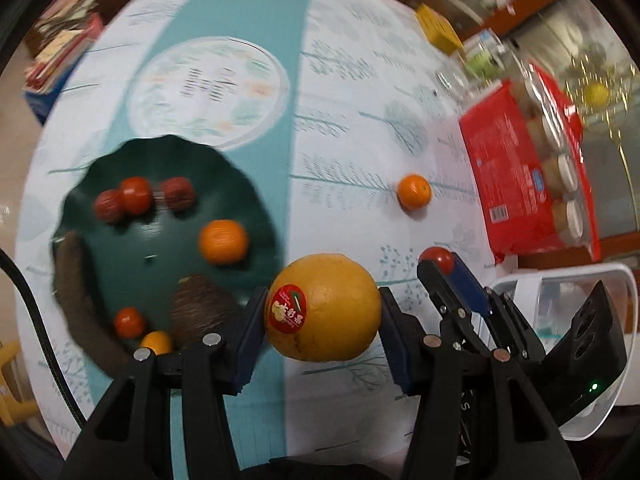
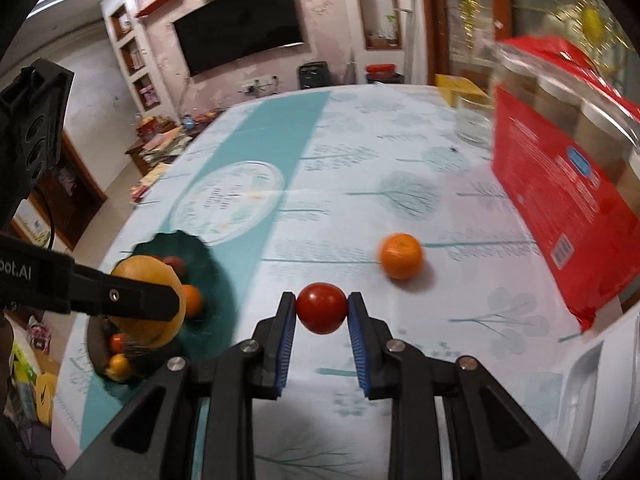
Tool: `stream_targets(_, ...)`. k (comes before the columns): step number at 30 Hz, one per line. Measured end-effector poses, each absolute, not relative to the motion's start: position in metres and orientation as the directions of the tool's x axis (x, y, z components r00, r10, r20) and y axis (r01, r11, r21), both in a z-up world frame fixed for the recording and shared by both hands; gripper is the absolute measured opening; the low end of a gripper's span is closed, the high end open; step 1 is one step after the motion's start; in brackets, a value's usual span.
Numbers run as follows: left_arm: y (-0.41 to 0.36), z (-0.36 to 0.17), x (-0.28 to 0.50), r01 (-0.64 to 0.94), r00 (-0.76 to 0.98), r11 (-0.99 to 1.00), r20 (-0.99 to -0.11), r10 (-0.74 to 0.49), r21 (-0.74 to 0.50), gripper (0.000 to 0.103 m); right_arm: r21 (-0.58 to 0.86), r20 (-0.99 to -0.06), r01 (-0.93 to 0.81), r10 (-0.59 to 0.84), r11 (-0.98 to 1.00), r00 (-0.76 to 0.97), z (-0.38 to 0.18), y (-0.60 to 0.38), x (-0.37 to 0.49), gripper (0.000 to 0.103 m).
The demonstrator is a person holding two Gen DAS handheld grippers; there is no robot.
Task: Organize fruits
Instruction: 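Carry the grapefruit and tomato onto the green plate and open both grippers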
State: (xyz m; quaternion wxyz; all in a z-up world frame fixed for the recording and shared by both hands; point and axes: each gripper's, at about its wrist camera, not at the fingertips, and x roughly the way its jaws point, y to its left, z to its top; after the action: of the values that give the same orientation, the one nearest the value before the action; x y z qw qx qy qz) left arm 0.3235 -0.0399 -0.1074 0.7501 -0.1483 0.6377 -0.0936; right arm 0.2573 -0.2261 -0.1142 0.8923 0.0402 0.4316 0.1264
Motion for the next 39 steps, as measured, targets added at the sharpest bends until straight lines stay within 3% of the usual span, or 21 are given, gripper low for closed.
stream_targets(10, 0.052, -0.086, 0.292, -0.206, 0.296, 0.926, -0.922, -0.250, -0.317, 0.052, 0.199, -0.735, -0.334, 0.365, 0.921, 0.571, -0.103, -0.164, 0.251, 0.026)
stream_targets(18, 0.103, -0.101, 0.268, -0.306, 0.343, 0.892, -0.913, -0.223, -0.332, 0.052, 0.231, -0.754, -0.405, 0.426, 0.885, 0.501, -0.118, -0.127, 0.252, 0.026)
stream_targets(32, 0.122, -0.141, 0.257, -0.404, 0.334, 0.855, -0.922, -0.194, -0.326, 0.052, 0.266, -0.757, -0.505, 0.503, 0.821, 0.418, -0.137, -0.086, 0.267, 0.026)
stream_targets(39, 0.121, -0.133, 0.260, -0.398, 0.350, 0.869, -0.925, -0.151, -0.293, 0.053, 0.297, -0.744, -0.535, 0.543, 0.791, 0.389, -0.139, -0.075, 0.268, 0.026)
